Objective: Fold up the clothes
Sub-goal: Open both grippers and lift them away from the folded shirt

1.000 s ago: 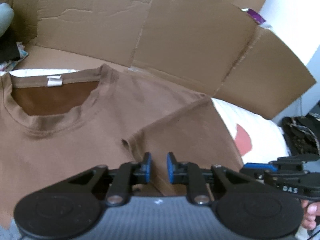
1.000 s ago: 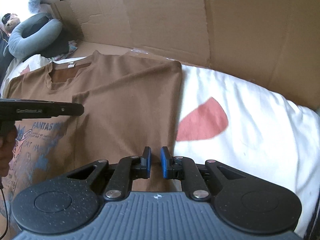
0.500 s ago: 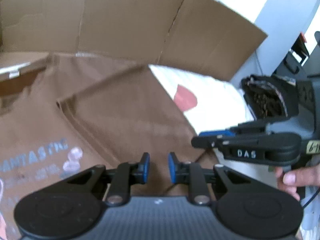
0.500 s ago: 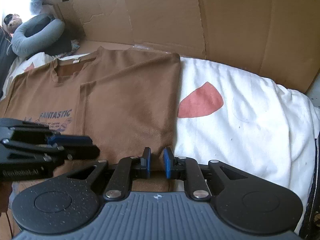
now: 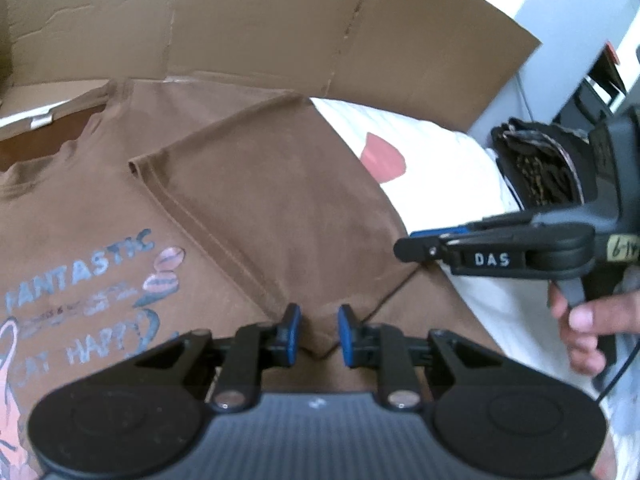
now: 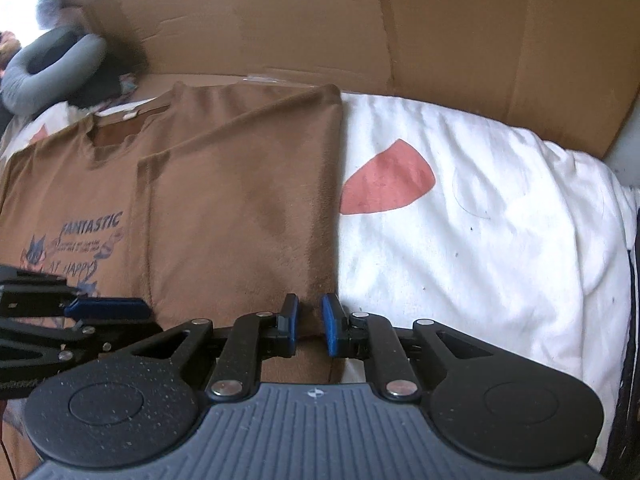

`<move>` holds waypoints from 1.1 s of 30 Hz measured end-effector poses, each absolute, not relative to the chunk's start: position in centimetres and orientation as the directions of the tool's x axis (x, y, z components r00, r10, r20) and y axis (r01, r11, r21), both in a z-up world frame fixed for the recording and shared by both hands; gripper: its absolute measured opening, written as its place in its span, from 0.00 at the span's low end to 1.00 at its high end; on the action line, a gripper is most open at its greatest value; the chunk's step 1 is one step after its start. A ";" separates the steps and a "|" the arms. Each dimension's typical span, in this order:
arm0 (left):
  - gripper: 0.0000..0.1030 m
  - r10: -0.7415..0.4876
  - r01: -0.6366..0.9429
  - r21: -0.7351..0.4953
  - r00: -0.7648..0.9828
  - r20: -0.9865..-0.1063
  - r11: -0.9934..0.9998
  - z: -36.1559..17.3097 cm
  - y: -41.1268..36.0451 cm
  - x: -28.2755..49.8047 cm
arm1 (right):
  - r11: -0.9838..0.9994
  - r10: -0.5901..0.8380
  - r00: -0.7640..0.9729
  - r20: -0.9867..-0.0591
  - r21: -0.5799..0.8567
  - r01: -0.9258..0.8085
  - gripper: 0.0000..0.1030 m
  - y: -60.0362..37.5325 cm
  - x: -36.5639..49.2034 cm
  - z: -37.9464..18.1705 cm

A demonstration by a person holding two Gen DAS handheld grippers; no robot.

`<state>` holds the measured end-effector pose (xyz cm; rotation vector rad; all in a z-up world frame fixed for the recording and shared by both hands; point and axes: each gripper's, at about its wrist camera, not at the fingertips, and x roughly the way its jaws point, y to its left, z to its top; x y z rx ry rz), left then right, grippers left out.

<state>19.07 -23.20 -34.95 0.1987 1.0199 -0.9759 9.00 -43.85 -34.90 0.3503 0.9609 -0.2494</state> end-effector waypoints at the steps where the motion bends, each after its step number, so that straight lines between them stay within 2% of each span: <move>1: 0.37 -0.588 0.762 -0.274 0.169 -0.791 0.587 -34.7 -23.3 19.1 | 0.908 -0.052 0.546 -0.836 0.188 0.375 0.19 -44.0 9.1 -34.8; 3: 0.59 -0.575 0.756 -0.260 0.183 -0.797 0.601 -34.2 -23.4 19.3 | 0.890 -0.052 0.535 -0.843 0.204 0.407 0.20 -44.2 9.2 -34.8; 4: 0.62 -0.566 0.745 -0.261 0.185 -0.803 0.614 -34.0 -23.5 19.4 | 0.881 -0.052 0.530 -0.846 0.211 0.423 0.21 -44.3 9.2 -34.7; 5: 0.66 -0.561 0.738 -0.265 0.182 -0.808 0.621 -33.7 -23.5 19.5 | 0.866 -0.049 0.529 -0.847 0.227 0.445 0.27 -44.4 9.1 -34.6; 9: 0.74 -0.543 0.742 -0.257 0.168 -0.823 0.619 -32.5 -23.7 19.5 | 0.850 -0.040 0.531 -0.846 0.251 0.463 0.52 -44.2 8.6 -33.6; 10: 0.76 -0.536 0.745 -0.248 0.170 -0.827 0.619 -32.1 -23.6 19.3 | 0.852 -0.034 0.531 -0.847 0.253 0.458 0.56 -44.1 8.4 -33.3; 12: 0.81 -0.523 0.750 -0.230 0.176 -0.834 0.620 -31.2 -23.4 19.1 | 0.846 -0.020 0.523 -0.852 0.264 0.463 0.71 -44.3 8.0 -32.7; 15: 0.82 -0.499 0.741 -0.219 0.176 -0.848 0.634 -29.6 -23.0 18.9 | 0.826 -0.016 0.509 -0.860 0.275 0.492 0.85 -44.8 6.9 -31.5; 24: 0.89 -0.448 0.697 -0.193 0.204 -0.870 0.691 -22.5 -21.5 18.7 | 0.831 0.000 0.498 -0.867 0.277 0.482 0.90 -44.4 4.4 -24.3; 33: 0.90 -0.387 0.643 -0.154 0.239 -0.890 0.750 -14.9 -19.3 18.5 | 0.834 -0.011 0.516 -0.856 0.277 0.477 0.92 -43.4 2.5 -17.1</move>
